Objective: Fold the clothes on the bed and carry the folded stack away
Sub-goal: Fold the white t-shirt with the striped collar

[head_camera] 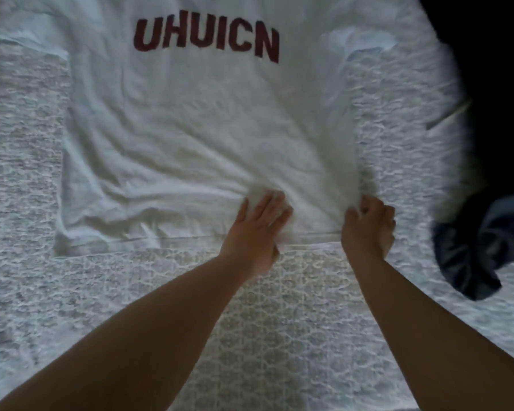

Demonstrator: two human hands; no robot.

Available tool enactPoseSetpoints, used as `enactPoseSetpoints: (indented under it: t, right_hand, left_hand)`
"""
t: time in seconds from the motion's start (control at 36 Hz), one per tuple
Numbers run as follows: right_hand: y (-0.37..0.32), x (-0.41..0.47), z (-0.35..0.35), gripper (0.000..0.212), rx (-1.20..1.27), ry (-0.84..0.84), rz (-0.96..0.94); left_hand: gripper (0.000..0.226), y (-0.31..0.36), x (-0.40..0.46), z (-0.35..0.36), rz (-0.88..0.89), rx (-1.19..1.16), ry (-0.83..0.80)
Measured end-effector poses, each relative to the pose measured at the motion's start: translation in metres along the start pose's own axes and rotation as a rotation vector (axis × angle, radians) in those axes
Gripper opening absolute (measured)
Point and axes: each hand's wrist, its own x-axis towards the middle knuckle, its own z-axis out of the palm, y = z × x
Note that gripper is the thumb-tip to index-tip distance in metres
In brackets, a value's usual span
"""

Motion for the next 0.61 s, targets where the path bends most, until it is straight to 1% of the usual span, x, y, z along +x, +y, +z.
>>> enactPoseSetpoints:
  t: [0.08, 0.14, 0.19, 0.25, 0.36, 0.44, 0.5, 0.56, 0.61]
  right_hand:
    - [-0.007, 0.017, -0.001, 0.027, 0.088, -0.041, 0.03]
    - [-0.009, 0.027, -0.003, 0.025, 0.065, -0.094, 0.035]
    - [-0.004, 0.035, -0.007, 0.025, 0.037, -0.131, 0.06]
    - [0.004, 0.038, -0.011, 0.024, 0.003, -0.142, 0.072]
    - [0.011, 0.04, -0.017, 0.025, -0.168, -0.182, -0.006]
    - [0.002, 0.046, -0.021, 0.031, -0.277, -0.229, -0.07]
    - [-0.01, 0.054, -0.023, 0.033, -0.261, -0.24, -0.137]
    - [-0.026, 0.067, -0.022, 0.037, -0.203, -0.246, -0.206]
    - [-0.045, 0.084, -0.016, 0.041, -0.145, -0.233, -0.25]
  left_hand:
    - [0.08, 0.007, 0.002, 0.001, -0.022, 0.056, -0.006]
    - [0.07, 0.006, 0.001, -0.002, -0.019, 0.086, 0.011]
    - [0.058, 0.006, 0.001, -0.007, -0.008, 0.056, 0.03]
    - [0.053, 0.012, -0.002, -0.007, 0.035, 0.042, -0.001]
    - [0.05, 0.029, -0.009, -0.011, 0.079, 0.065, -0.042]
    - [0.058, 0.03, -0.004, -0.024, 0.141, 0.106, -0.053]
    - [0.061, 0.025, 0.01, -0.032, 0.164, 0.103, -0.07]
    - [0.063, 0.019, 0.032, -0.043, 0.061, 0.02, -0.004]
    - [0.059, 0.008, 0.064, -0.055, -0.097, -0.034, 0.087]
